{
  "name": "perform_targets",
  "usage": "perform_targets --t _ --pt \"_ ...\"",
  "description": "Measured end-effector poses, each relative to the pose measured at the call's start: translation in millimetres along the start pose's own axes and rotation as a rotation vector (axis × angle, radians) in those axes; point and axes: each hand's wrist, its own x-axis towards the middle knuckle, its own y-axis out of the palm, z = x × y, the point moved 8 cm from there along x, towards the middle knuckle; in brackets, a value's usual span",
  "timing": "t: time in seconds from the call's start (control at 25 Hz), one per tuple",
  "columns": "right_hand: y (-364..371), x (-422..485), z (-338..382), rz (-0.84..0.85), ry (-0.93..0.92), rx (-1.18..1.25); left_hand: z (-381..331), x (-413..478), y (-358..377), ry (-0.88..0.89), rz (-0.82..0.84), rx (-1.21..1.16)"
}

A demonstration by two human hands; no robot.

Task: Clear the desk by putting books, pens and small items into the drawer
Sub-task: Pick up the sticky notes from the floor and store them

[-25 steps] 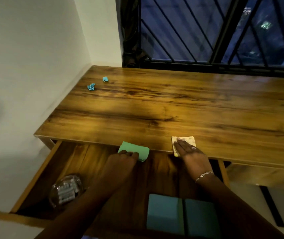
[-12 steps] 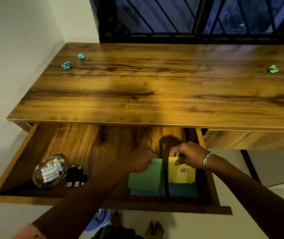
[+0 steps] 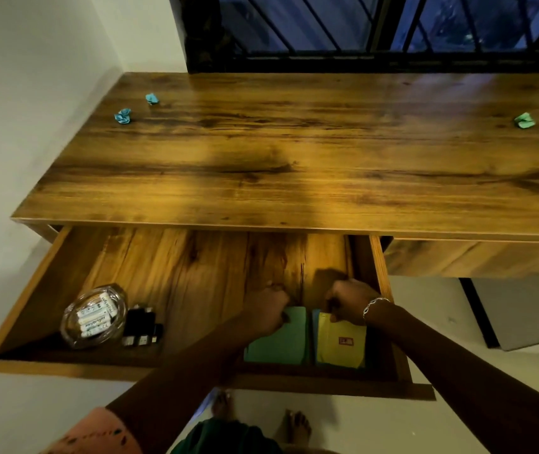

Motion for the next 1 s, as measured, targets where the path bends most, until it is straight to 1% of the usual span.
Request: perform_targets --t 0.08,0.16,0.24,0.32,0.48,0.6,0.68,0.84,1.0 --pt "0.4 -1.8 1.2 -0.022 0.0 -0.044 -2.3 -4.5 -3.2 -0.008 -0.041 0.119" --pt "1.7 -4.0 4.5 -0.035 -0.015 -0.083 -2.9 -8.5 -1.9 -0.004 -0.041 0.166" --pt "3.2 -6.8 8.2 -0.043 -0.029 -0.116 -5.3 -12.8 -0.5 0.015 -0.02 0.145" --pt "4.1 -8.8 11.3 -0.055 -0.033 -0.118 -4.9 -16.3 -2.8 0.026 -0.043 0.11" --pt "-9.1 -17.1 25.1 -0.176 -0.006 -0.044 15.8 -37.0 -26.5 0.024 -0.214 0.104" --pt "-10.9 -25.8 54.7 -0.251 -0.054 0.024 48.4 -68.4 -42.4 -0.03 -0.36 0.106" --pt "-9.9 -34.6 79.7 -0.33 -0.074 0.004 61.8 -95.6 -56.1 -0.041 -0.465 0.1" --pt "-2.4 -63.2 137.1 -0.514 -0.172 0.043 73.8 -143.1 -62.3 0.055 -0.676 0.069" --pt "16.9 -94.3 189.8 -0.671 -0.288 -0.016 85.1 -181.1 -44.0 0.076 -0.718 0.061"
